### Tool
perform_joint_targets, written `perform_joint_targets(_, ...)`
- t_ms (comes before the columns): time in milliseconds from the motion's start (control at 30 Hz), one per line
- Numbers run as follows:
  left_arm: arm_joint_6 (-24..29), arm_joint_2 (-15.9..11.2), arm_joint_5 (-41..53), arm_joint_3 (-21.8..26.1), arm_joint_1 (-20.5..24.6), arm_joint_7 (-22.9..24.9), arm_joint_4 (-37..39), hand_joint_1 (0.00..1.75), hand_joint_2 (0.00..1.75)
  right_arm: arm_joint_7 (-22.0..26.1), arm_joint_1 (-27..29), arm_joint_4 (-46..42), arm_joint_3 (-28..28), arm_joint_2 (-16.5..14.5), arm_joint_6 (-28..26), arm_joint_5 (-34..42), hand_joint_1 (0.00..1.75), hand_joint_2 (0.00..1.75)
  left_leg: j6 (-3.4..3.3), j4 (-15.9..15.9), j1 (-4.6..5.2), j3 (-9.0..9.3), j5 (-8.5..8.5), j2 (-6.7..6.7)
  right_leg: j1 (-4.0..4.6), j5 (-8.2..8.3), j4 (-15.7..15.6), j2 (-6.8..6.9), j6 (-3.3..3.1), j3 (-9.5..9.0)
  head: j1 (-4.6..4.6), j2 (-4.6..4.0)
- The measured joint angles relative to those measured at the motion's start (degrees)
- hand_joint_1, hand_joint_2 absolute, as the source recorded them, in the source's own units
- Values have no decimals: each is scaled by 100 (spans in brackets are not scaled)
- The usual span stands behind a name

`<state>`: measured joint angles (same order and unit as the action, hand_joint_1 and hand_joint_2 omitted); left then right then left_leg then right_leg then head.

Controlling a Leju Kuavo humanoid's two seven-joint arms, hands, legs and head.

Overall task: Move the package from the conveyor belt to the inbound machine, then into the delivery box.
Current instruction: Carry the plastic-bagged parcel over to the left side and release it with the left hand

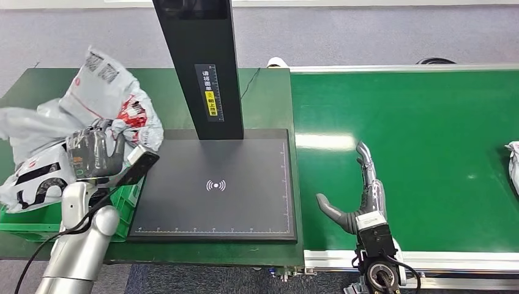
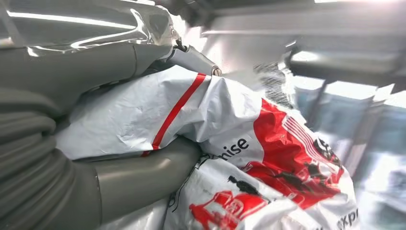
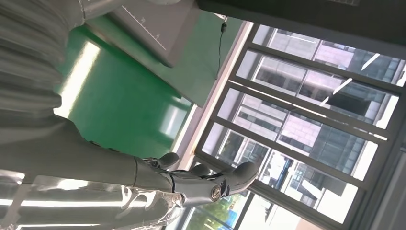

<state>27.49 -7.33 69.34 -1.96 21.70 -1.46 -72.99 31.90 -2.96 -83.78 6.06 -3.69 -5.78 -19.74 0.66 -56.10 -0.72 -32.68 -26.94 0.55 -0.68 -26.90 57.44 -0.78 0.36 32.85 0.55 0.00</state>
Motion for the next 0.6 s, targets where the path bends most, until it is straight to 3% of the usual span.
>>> perform_joint_targets(367,-1037,-68,-801,1187,304,733,1597,175,175,-110,-102,52,0,-107,143,-195,0,175,0,1,1,3,0,5,-1,0,0,4,0,-8,-2,0)
perform_joint_targets(400,-1097,-71,-883,1277,358,738,1729,166,175,-128,-139,71,1,-117,151,-204,0,175,0,2,1,5,1,9,-1,-1,0,9,-1,-11,-2,0)
perform_joint_targets(500,-1174,-76,-1100,1472,516,660,2063,39,175,-176,-249,135,14,-141,181,-224,0,175,2,8,1,22,3,24,-1,-3,0,26,-3,-33,-2,0)
perform_joint_targets(533,-1154,-80,-1150,1520,566,608,2166,4,175,-194,-278,153,22,-147,188,-225,0,175,3,11,1,31,4,25,-1,-3,0,29,-4,-41,-2,0)
perform_joint_targets(600,-1032,-91,-1200,1590,647,510,2338,0,175,-223,-313,177,41,-154,193,-227,0,175,8,17,0,46,8,26,0,-3,0,30,-8,-53,-1,0)
